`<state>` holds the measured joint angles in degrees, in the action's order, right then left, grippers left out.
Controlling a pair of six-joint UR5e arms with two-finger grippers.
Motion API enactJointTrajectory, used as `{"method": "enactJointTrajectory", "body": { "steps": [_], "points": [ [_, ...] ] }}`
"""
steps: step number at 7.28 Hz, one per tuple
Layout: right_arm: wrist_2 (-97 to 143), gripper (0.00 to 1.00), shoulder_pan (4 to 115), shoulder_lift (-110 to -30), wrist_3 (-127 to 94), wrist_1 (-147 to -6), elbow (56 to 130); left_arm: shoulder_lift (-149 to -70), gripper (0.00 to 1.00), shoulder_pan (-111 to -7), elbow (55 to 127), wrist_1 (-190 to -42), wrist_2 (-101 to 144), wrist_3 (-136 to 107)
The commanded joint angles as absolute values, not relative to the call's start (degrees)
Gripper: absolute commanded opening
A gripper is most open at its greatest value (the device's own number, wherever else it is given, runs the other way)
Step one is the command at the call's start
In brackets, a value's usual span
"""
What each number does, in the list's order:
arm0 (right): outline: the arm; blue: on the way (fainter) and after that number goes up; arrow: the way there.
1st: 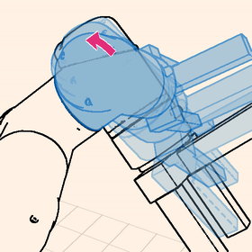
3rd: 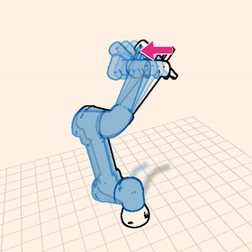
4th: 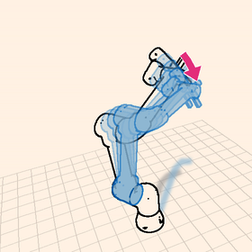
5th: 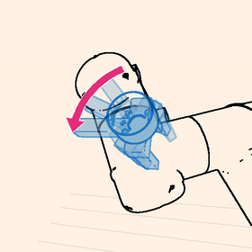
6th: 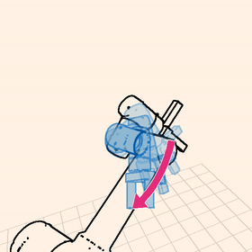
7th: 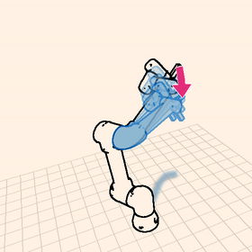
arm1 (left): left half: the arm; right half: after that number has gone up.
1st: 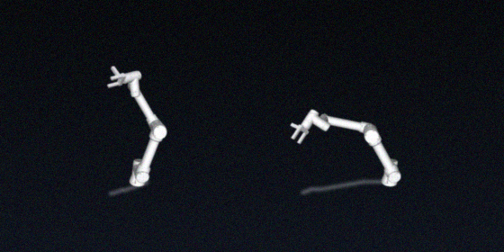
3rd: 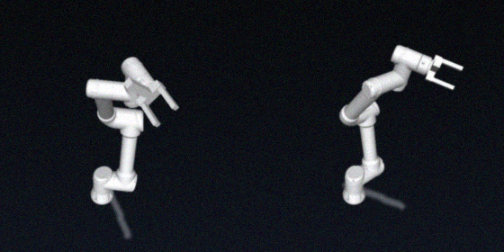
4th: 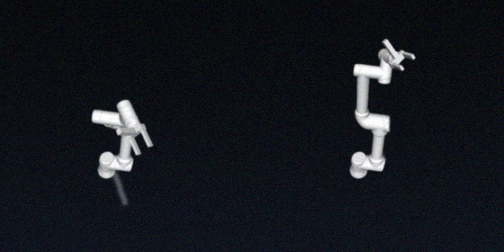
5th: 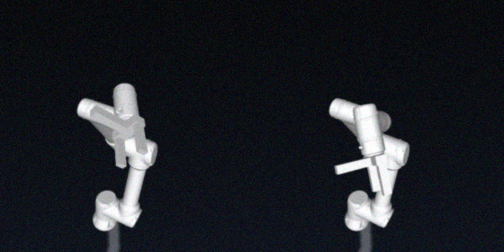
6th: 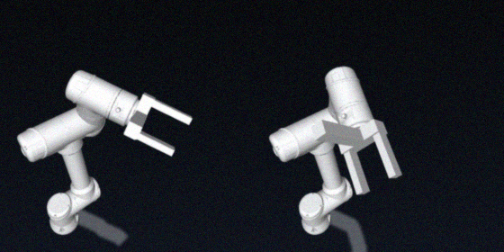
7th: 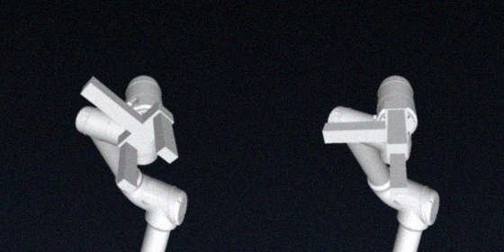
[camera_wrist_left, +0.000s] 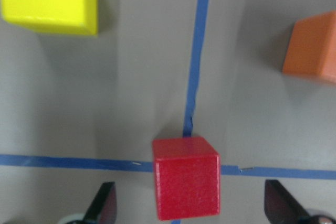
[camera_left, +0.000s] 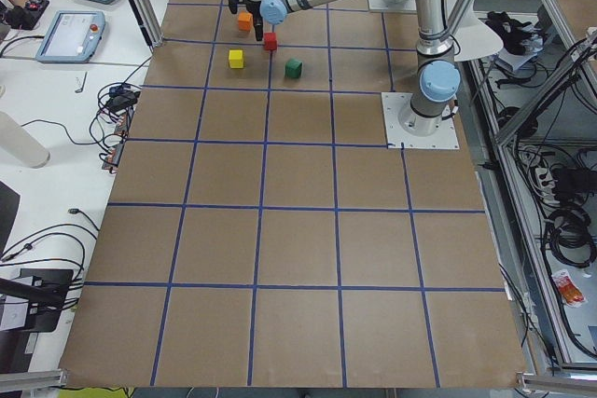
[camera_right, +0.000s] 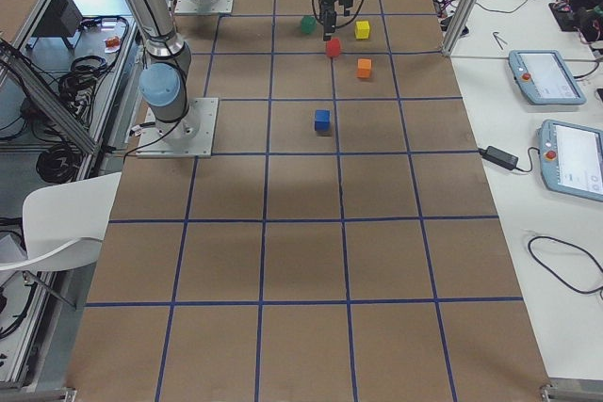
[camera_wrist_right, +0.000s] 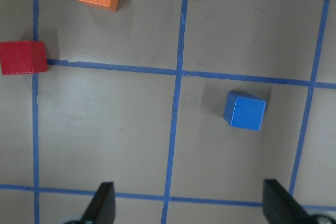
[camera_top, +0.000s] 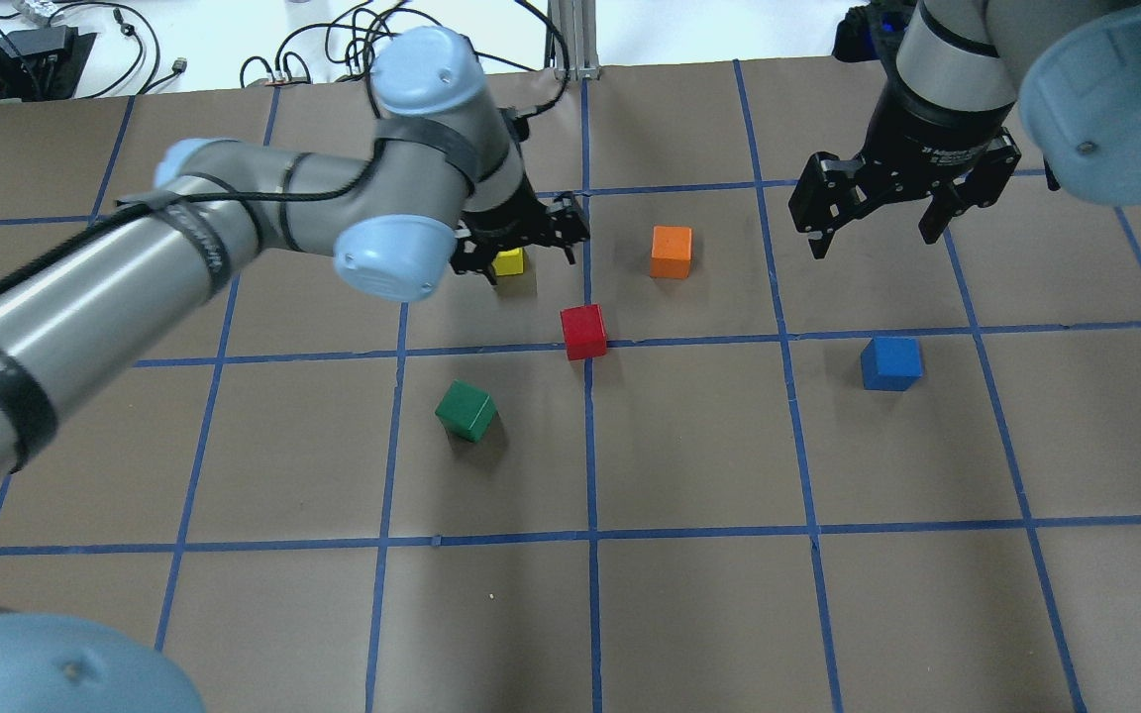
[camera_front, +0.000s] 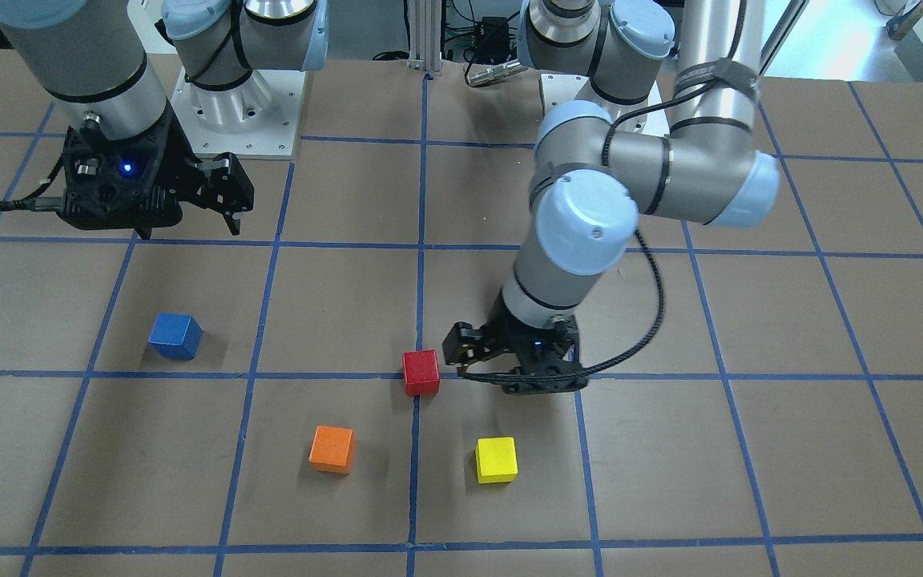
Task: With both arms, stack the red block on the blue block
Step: 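Set the red cube down and raise the left gripper away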
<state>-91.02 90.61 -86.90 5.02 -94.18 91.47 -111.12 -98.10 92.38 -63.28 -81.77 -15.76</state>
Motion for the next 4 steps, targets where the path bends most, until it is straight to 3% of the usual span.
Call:
{"method": "enactJointTrajectory", "body": {
  "steps": [1,4],
  "points": [
    [-90.9,1.0,93.6,-81.8,1.2,-100.4,91.4,-104.8,1.0,-92.1,91.5,-70.8,-88.7,-6.0],
    [-90.9,1.0,102.8,-74.0,-9.5,-109.4,91.1,-98.8,1.0,-88.0,79.8,-94.7,-89.3,-0.4]
  ]
}}
